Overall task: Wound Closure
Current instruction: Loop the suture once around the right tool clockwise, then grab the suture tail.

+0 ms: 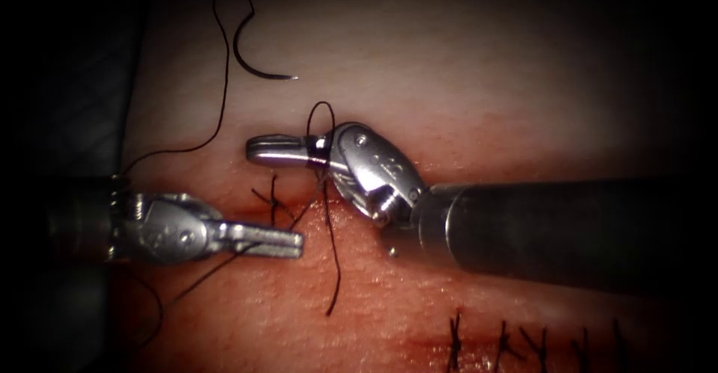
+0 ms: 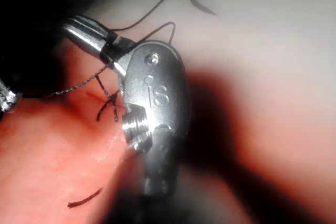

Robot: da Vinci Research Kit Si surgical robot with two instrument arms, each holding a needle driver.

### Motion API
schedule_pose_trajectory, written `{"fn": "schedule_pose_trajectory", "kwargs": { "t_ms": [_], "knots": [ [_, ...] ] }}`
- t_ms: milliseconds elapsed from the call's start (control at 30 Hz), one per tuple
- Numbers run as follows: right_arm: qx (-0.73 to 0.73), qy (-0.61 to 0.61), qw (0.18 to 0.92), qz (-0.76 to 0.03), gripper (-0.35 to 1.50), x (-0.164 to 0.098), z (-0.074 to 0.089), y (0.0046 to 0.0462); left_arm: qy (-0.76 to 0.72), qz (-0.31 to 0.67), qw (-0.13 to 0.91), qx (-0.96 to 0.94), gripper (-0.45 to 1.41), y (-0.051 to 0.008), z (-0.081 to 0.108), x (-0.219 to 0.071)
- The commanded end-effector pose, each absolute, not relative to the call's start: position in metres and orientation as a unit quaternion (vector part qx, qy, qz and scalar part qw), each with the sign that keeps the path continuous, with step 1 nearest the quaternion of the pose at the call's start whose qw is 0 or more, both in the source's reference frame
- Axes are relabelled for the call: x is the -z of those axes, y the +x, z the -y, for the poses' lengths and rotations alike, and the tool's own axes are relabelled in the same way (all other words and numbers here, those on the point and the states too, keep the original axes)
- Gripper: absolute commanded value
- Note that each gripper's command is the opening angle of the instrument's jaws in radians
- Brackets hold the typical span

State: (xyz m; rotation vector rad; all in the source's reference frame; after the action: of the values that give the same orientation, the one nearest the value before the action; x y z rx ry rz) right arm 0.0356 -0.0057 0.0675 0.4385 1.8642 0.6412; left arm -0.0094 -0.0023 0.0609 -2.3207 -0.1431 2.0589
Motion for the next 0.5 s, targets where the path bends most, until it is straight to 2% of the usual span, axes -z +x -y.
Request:
{"fn": "schedule_pose_trajectory", "kwargs": {
  "t_ms": [33,233,500],
  "knots": [
    [-0.265,0.195,0.526,-0.784,-0.35,-0.0674,0.0058,0.0362,-0.744,0.047,0.023,-0.666,-0.45,-0.0098,0.0020,-0.0620],
    [-0.237,0.237,0.506,-0.795,-0.35,-0.0659,0.0058,0.0356,-0.738,0.050,0.046,-0.672,-0.45,-0.0087,0.0000,-0.0666],
    [-0.166,0.298,0.559,-0.756,-0.35,-0.0650,0.0050,0.0343,-0.727,0.048,0.057,-0.683,-0.45,-0.0080,-0.0012,-0.0710]
  ]
}}
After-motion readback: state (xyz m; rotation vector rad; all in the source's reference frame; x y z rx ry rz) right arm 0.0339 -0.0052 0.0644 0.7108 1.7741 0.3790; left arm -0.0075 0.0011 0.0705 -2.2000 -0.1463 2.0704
